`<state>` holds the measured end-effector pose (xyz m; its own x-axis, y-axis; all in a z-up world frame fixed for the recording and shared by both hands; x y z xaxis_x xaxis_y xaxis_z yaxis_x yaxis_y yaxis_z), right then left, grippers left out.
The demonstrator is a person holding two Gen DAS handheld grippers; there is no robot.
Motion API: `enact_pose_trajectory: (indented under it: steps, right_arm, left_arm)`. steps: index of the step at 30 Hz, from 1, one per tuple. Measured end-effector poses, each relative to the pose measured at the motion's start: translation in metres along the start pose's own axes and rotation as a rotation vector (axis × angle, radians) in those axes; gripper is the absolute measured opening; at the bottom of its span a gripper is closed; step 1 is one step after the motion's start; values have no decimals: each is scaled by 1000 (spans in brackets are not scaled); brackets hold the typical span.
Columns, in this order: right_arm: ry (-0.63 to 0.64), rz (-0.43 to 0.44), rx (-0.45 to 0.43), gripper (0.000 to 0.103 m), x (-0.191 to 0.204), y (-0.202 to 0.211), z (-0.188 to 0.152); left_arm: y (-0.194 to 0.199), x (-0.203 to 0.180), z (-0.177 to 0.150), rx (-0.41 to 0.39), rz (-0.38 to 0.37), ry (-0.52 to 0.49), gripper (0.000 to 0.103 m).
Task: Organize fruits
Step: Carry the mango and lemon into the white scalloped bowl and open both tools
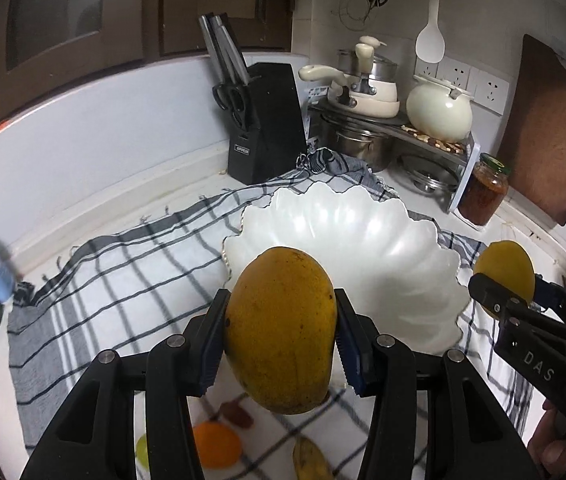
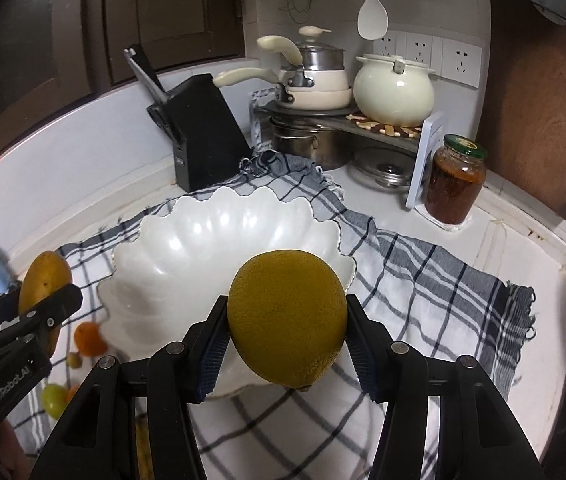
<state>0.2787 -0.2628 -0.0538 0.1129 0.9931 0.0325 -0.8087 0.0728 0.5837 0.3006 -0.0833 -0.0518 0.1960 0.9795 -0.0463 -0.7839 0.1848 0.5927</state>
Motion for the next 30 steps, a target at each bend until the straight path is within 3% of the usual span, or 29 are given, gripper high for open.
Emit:
enact_pose_trajectory:
  steps: [13,30]
  right_arm:
    - [-31,-3,92,56,-7,-46,-12]
    - [-19,8,138,57,-2,-66,-20]
  left_arm:
    - [-55,-9,-4,65,-20,7,49]
    - [-81,-6,-19,140,-12,17,51]
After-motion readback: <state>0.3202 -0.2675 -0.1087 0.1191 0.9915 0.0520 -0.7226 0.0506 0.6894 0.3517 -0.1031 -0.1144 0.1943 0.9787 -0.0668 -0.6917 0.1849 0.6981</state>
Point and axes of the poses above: each gripper's, at about its wrist camera, not at the fingertips, and y roughly against the way its jaws point, x to its left, z to its top, the point moved 7 cm from there along -y, roughly the way its jaws point, and after that the axes turned 6 degrees about -x, right-handed, at the moved point
